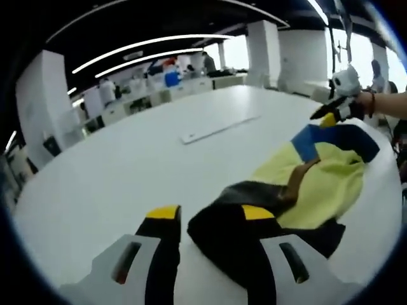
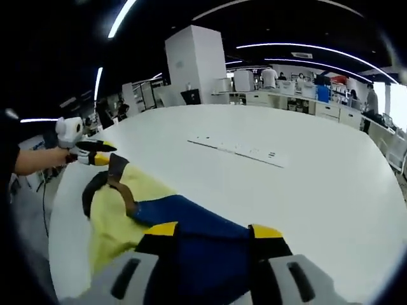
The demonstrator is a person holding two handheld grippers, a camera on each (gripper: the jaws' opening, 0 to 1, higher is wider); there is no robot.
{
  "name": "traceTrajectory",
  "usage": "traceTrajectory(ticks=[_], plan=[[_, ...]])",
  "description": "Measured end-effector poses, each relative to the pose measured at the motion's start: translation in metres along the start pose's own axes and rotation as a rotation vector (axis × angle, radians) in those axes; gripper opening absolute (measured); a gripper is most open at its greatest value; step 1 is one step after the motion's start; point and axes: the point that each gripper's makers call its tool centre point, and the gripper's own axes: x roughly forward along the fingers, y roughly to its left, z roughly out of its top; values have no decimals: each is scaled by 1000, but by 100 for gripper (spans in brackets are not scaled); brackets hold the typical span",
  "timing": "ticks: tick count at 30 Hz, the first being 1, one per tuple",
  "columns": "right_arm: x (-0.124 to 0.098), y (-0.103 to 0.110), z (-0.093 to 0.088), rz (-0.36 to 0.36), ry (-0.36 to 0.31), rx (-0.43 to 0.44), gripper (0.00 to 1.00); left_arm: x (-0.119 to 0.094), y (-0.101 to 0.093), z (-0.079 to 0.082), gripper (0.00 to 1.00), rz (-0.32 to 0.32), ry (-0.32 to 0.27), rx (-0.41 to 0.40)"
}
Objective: Fold the garment on the visible template until the final outline fits inside the template.
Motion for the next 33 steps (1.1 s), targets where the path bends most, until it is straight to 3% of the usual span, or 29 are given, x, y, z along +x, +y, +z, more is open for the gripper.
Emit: traceTrajectory(ticks=[3, 9, 13, 16, 17, 18, 20, 23, 26, 31, 33], plan=[[1, 13, -7, 12, 42, -86, 40, 5, -5, 3, 31, -26, 1, 29], [9, 36, -5, 54, 37, -222, 34, 14, -6, 7, 27, -30, 11, 42], [16, 45, -7, 65, 45, -261, 33, 18, -8, 6, 23, -44, 14, 50], [22, 48, -12, 88, 64, -296, 33, 21, -6, 5, 18, -59, 5, 37], [25, 48, -14, 80, 79, -317, 33, 21, -4, 4, 17, -47, 16, 104], [27, 47, -16, 80, 86, -338, 32, 21, -4, 3, 16, -41, 21, 109], [30, 48, -15, 79, 83, -362, 28, 22, -10, 5, 13, -63, 8, 58], [35, 47, -11, 69, 84, -442, 26, 23, -7, 5, 9, -52, 8, 60], [42, 51, -13, 81, 98, -465, 26, 24, -9, 5, 7, -57, 8, 54], [48, 56, -15, 101, 109, -510, 16, 26, -12, -1, 0, -65, 31, 60], [48, 56, -13, 91, 103, -511, 7, 25, -12, 0, 0, -65, 19, 48]])
